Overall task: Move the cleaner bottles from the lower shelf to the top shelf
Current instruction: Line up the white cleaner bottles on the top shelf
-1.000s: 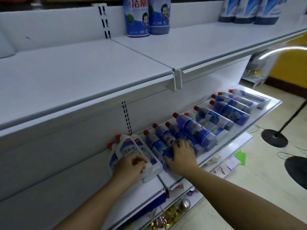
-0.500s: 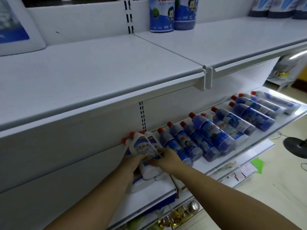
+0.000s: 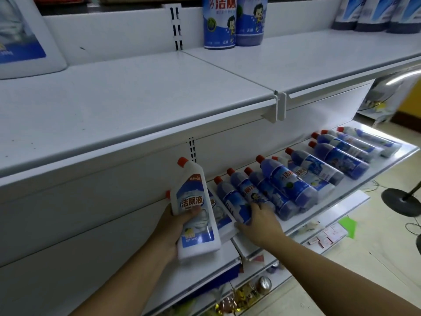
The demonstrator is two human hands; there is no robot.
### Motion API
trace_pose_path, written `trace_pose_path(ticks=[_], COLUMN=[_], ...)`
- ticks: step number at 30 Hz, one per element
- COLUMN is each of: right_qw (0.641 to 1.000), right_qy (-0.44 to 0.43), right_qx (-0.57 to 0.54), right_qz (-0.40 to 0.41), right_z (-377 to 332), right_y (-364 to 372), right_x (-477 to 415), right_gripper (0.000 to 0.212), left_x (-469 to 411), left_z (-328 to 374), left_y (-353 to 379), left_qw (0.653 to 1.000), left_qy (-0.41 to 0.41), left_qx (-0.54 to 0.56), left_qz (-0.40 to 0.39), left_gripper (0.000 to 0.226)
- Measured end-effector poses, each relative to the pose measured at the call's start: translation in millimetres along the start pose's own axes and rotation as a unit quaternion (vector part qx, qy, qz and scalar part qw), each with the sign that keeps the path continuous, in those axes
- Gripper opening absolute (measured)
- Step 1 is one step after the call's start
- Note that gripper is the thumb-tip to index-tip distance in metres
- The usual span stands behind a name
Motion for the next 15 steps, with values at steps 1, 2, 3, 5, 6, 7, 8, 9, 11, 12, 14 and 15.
trace_pose_path(ticks=[1,2,3,5,6,7,8,9,11,12,14,15], right_qw=[1.000,1.000,1.000,0.999,0.998,0.997,0.997,0.997,0.991,0.978,0.902,0.848], right_qy=[0.003,0.009,0.015,0.021,0.026,0.030,0.031,0.034,0.056,0.082,0.138,0.152], right_qx=[0.001,0.000,-0.003,-0.012,-0.017,-0.020,-0.022,-0.030,-0.109,-0.190,-0.409,-0.504], right_qz=[-0.003,0.001,0.012,0.040,0.055,0.065,0.071,0.068,0.050,0.036,-0.017,-0.057], right_z=[-2.8,-4.7,-6.2,-7.3,-6.2,-4.5,-3.4,-1.2,3.0,6.2,15.4,18.5], right_y=[6.4,10.7,12.2,11.2,9.8,9.5,8.2,7.7,0.8,-5.7,-13.4,-14.4], right_x=[-0.1,-0.6,-1.7,-3.5,-4.1,-5.9,-7.4,-10.5,-14.3,-14.4,-9.1,-1.7], right_gripper=[0.075,0.076,0.074,0.068,0.064,0.060,0.058,0.056,0.049,0.045,0.042,0.041], left_x=[2.8,6.2,9.2,15.9,19.7,23.0,26.4,29.5,35.9,37.9,41.1,43.0], left_z=[-0.4,-1.0,-1.9,-4.0,-5.4,-7.0,-8.4,-9.6,-10.9,-11.3,-12.4,-12.0], left_y=[0.2,0.3,0.5,2.2,3.2,4.0,4.8,5.6,5.9,5.1,2.9,1.3], left_qw=[1.000,1.000,1.000,0.999,0.999,0.999,0.999,0.999,0.998,0.998,0.998,0.998], left_qy=[-0.002,-0.004,-0.006,-0.009,-0.012,-0.015,-0.018,-0.019,-0.019,-0.020,-0.026,-0.031], left_qx=[-0.001,-0.001,-0.004,-0.011,-0.014,-0.017,-0.020,-0.023,-0.025,-0.023,-0.018,-0.012], left_qz=[-0.012,-0.019,-0.023,-0.030,-0.031,-0.032,-0.035,-0.039,-0.049,-0.053,-0.057,-0.057], left_gripper=[0.061,0.062,0.063,0.065,0.064,0.064,0.063,0.063,0.060,0.058,0.055,0.055])
Point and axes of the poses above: each hand's wrist, its own x-axis away from the middle knuckle, its own y-axis out of the palm, z = x × y, the point moved 6 cm from there along -x, towards the middle knuckle, and after that the axes turned 2 degrees about -x, right-handed, at the moved point
